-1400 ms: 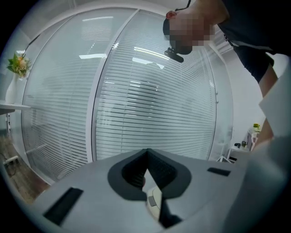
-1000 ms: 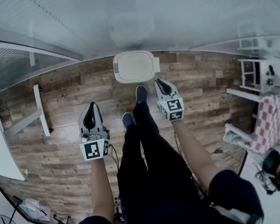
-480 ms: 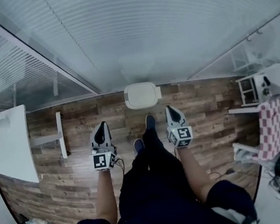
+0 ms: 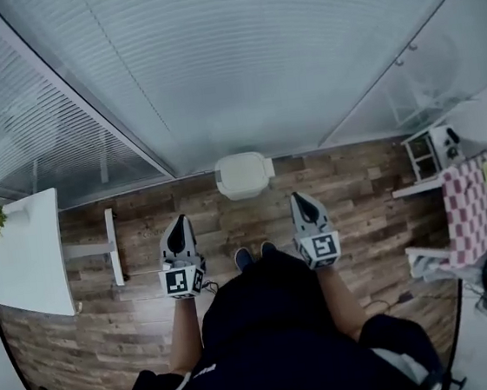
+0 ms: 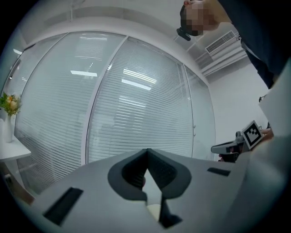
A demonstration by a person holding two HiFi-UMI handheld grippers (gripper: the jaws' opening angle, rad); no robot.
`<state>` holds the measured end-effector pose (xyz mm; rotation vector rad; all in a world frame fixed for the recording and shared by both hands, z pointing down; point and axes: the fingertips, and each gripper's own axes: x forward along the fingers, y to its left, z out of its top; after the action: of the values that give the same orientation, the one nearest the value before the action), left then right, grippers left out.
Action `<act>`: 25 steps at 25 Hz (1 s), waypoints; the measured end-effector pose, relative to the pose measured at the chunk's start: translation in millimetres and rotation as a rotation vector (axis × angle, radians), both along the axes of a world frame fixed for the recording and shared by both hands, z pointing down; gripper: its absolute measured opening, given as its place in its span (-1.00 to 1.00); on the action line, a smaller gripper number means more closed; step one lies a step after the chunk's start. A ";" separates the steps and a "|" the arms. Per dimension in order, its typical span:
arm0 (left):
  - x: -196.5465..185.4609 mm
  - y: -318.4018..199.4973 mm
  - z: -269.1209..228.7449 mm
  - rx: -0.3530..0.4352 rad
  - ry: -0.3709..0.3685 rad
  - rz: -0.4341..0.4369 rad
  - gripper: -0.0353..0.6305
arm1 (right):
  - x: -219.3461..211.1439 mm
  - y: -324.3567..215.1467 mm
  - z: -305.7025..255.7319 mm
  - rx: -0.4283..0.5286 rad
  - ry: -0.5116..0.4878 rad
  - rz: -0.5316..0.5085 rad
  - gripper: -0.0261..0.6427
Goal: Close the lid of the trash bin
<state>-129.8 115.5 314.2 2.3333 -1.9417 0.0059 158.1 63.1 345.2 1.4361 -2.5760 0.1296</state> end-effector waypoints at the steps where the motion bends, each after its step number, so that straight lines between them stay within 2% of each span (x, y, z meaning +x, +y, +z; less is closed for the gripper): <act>1: 1.5 0.3 -3.5 0.009 -0.005 -0.002 -0.88 | 2.6 0.3 -0.5 0.012 0.006 -0.006 -0.91; 7: 11.3 1.6 -18.6 0.037 -0.022 -0.010 -0.88 | 17.0 0.2 -10.4 0.035 0.011 -0.019 -0.91; 13: 28.3 5.2 -17.4 0.025 -0.024 0.000 -0.88 | 22.8 7.4 -18.0 0.042 0.048 -0.055 -0.91; 19: 37.2 14.2 -16.9 0.021 -0.027 0.010 -0.88 | 31.5 4.5 -6.6 0.024 0.042 -0.033 -0.91; 25: 31.1 23.6 -9.3 0.006 -0.001 0.001 -0.88 | 17.4 7.4 -21.8 0.062 0.024 -0.060 -0.91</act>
<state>-98.7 139.2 304.9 2.3378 -1.9437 0.0011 175.5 70.5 323.5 1.3712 -2.6224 0.0239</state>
